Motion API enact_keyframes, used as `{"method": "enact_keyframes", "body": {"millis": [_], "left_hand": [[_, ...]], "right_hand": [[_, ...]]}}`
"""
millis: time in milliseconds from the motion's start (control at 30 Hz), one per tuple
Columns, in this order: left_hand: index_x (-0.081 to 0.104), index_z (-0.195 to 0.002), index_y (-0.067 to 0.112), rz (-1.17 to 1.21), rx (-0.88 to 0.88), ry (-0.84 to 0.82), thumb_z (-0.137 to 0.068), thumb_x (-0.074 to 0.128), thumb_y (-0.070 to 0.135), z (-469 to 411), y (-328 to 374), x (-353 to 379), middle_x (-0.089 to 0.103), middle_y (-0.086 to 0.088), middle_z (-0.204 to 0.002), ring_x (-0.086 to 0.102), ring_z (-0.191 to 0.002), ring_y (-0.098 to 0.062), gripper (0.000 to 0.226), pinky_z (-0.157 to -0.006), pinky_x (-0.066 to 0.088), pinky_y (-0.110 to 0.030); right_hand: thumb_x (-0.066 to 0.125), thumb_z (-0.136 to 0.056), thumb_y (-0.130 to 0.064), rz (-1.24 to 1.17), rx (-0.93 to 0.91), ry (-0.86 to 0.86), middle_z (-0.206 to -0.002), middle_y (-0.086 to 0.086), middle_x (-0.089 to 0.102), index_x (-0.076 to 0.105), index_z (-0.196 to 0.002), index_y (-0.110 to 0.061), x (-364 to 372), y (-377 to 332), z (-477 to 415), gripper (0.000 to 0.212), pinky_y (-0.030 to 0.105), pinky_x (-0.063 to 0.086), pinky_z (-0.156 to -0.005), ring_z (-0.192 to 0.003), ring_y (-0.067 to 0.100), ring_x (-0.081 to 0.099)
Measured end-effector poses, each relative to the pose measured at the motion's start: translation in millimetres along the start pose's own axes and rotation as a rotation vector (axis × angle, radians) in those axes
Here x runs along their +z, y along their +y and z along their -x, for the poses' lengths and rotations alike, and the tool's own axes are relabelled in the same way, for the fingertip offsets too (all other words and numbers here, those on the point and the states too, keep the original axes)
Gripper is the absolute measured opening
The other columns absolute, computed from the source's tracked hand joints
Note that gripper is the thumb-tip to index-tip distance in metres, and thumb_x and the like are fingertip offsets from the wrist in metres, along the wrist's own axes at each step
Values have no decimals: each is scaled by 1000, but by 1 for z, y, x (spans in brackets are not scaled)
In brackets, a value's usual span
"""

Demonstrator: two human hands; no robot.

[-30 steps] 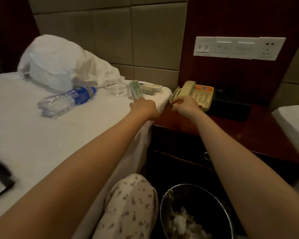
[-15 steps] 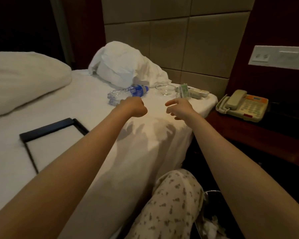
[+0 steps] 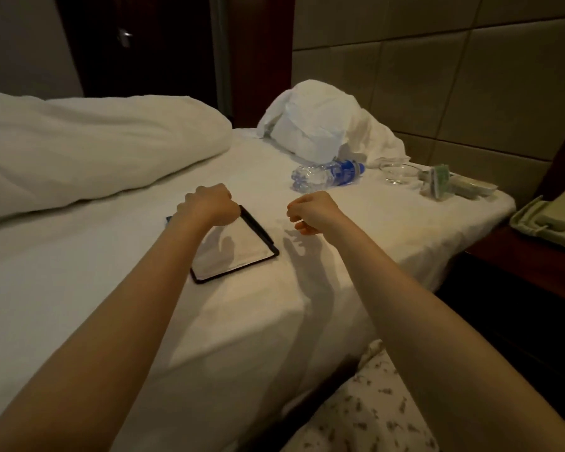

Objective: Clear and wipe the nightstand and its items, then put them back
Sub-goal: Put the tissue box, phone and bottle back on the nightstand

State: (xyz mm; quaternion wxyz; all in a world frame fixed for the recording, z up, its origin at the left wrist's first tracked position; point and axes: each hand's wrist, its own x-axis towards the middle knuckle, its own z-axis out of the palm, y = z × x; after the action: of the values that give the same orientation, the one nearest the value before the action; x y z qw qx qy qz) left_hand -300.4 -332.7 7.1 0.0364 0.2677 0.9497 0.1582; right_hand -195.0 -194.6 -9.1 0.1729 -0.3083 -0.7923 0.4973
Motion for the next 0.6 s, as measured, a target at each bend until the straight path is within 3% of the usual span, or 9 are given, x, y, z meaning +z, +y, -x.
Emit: {"method": "enact_keyframes", "body": {"millis": [133, 233, 333, 433, 500, 600], "left_hand": [[37, -139, 8, -57, -83, -8, -94, 47, 32, 8, -24, -2, 37, -19, -139, 41, -125, -35, 51, -98, 39, -38], [41, -133, 10, -70, -88, -30, -91, 48, 30, 15, -31, 1, 42, -19, -130, 45, -118, -34, 47, -89, 40, -36], [37, -135, 10, -94, -116, -31, -91, 51, 32, 21, -34, 4, 39, -19, -132, 41, -121, -35, 51, -94, 40, -37], [34, -137, 10, -116, -165, -16, -90, 53, 34, 24, -37, 5, 37, -19, -134, 40, -123, -34, 56, -95, 40, -37], [30, -139, 9, -104, -199, -18, -90, 52, 36, 26, -40, 6, 40, -19, -132, 44, -121, -33, 60, -91, 41, -36], [20, -142, 6, -28, -234, -63, -91, 51, 40, 27, -43, 5, 51, -17, -123, 53, -113, -32, 69, -86, 44, -35]], "right_hand": [[61, -84, -18, 179, -29, -23, -81, 9, 60, 64, -92, -3, 31, -6, 3, 17, 31, 50, -65, -68, 22, 55], [58, -85, -19, 346, -50, -46, -65, 3, 45, 46, -69, -10, 48, -9, 6, 22, 25, 34, -46, -62, 21, 48], [54, -87, -13, 422, -34, -23, -66, 2, 42, 38, -66, -11, 55, -11, 6, 27, 26, 33, -49, -72, 23, 49], [49, -90, -9, 460, -3, -46, -71, 6, 46, 35, -64, -11, 54, -15, 7, 30, 25, 31, -45, -63, 22, 47], [48, -92, -9, 471, 12, -44, -77, 9, 49, 35, -63, -9, 53, -16, 10, 32, 26, 32, -47, -73, 24, 49], [43, -92, -6, 350, 86, -9, -71, 11, 51, 42, -66, -5, 50, -22, 10, 26, 27, 42, -59, -80, 26, 51]]}}
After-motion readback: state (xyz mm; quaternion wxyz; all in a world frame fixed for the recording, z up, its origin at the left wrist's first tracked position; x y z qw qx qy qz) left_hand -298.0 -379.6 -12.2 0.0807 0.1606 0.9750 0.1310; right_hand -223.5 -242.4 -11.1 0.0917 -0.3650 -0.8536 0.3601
